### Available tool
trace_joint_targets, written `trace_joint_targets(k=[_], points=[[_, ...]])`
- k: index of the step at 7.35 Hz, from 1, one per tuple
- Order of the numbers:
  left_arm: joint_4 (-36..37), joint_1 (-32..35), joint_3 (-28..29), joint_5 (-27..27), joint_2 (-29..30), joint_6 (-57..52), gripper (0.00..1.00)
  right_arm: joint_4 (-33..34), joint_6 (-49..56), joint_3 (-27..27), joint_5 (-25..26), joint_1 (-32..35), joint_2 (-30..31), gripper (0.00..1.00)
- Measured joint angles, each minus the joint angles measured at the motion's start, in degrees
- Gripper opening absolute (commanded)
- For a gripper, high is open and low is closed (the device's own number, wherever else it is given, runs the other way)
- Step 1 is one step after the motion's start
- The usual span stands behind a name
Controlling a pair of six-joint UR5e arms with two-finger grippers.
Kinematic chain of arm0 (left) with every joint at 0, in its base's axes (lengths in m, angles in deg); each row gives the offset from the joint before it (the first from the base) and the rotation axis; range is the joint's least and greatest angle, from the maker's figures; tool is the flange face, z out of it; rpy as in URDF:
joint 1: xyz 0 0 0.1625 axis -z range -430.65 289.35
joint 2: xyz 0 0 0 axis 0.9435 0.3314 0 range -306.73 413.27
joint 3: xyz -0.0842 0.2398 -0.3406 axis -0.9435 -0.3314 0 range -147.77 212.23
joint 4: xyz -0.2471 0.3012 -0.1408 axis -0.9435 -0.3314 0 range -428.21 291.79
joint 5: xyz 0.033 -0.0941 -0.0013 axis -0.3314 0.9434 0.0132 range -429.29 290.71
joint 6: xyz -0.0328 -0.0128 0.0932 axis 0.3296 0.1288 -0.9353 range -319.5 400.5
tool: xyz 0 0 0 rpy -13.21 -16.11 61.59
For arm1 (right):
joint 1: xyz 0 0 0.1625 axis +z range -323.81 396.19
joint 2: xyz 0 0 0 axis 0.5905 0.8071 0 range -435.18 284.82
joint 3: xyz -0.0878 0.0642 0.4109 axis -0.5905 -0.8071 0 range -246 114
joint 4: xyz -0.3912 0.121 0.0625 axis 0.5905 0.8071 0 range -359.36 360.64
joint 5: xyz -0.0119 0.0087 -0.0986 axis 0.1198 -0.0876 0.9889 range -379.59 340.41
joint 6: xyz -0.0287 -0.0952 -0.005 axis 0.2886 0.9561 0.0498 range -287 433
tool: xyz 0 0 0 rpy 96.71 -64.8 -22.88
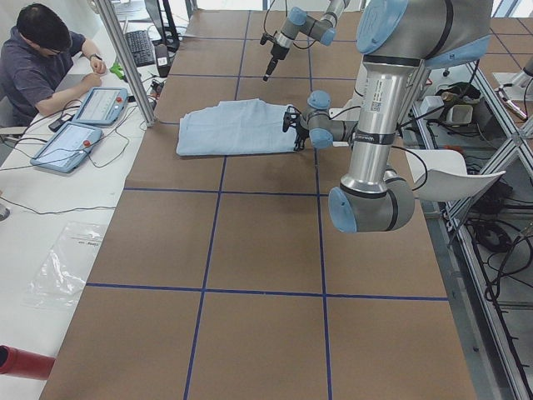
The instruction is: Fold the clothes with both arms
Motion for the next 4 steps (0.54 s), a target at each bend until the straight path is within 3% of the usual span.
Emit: trace_joint_targets(k=[2,3,4], points=[[0.4,0.0,0.0,0.0,0.4,0.1,0.33,0.0,-0.1,-0.1,0.0,-0.1,0.0,1.00],[0.5,0.0,0.0,0.0,0.4,0.1,0.08,0.0,-0.2,-0.1,0.0,-0.1,-0.1,1.00],[0.5,0.0,0.0,0.0,0.4,0.1,0.00,0.0,-0.3,-0.2,0.0,-0.1,-0.1,1.00]])
